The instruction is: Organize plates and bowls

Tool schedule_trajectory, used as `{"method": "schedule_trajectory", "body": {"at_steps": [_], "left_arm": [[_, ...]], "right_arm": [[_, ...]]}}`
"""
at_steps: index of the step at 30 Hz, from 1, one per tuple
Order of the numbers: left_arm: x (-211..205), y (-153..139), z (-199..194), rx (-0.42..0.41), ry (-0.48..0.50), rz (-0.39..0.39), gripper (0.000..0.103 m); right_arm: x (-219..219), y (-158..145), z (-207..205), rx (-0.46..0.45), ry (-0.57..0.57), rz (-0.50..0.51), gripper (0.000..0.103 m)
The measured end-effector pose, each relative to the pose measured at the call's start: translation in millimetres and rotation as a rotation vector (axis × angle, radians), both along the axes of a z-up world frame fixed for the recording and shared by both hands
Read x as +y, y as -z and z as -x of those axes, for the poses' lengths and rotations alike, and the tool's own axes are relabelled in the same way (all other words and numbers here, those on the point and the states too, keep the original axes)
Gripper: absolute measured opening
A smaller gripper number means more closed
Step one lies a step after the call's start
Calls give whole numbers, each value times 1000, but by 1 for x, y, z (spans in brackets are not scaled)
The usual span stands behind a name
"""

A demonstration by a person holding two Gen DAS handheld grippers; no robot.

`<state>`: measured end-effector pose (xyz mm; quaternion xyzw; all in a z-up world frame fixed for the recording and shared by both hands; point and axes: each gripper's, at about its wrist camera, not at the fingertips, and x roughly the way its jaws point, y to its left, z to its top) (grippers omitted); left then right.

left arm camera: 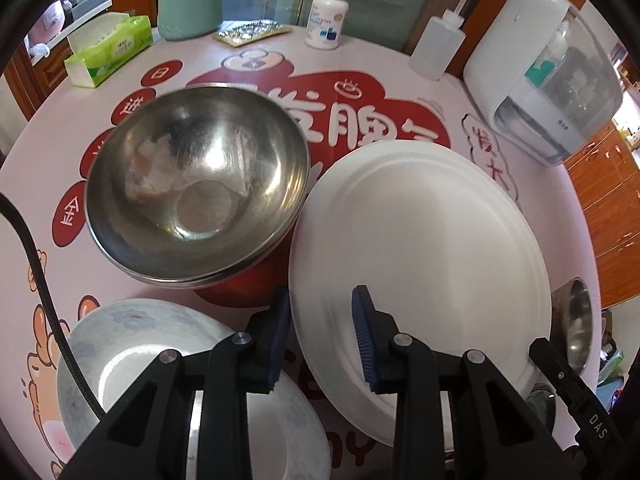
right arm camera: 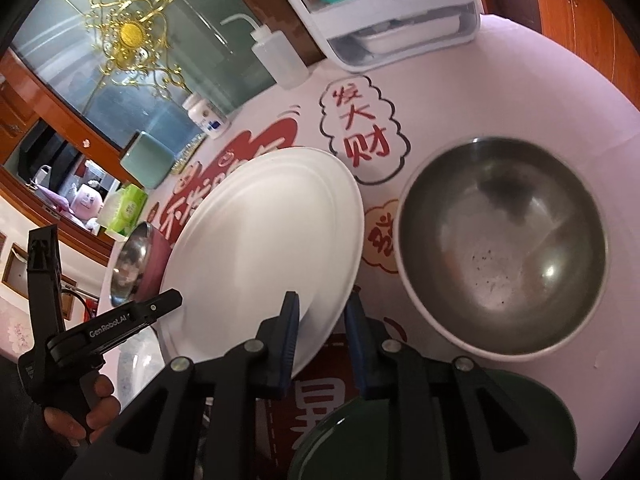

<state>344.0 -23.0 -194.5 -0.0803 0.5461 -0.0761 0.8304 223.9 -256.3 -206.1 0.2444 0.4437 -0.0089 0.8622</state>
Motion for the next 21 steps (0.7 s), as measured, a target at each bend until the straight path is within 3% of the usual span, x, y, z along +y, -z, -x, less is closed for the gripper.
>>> {"method": "schedule_trajectory", "body": {"at_steps": [21], "left_arm": [[10,-93,64,-174,34,84,29]], "right_arm": [[4,-63,58,-126,-6,-10,23]]}}
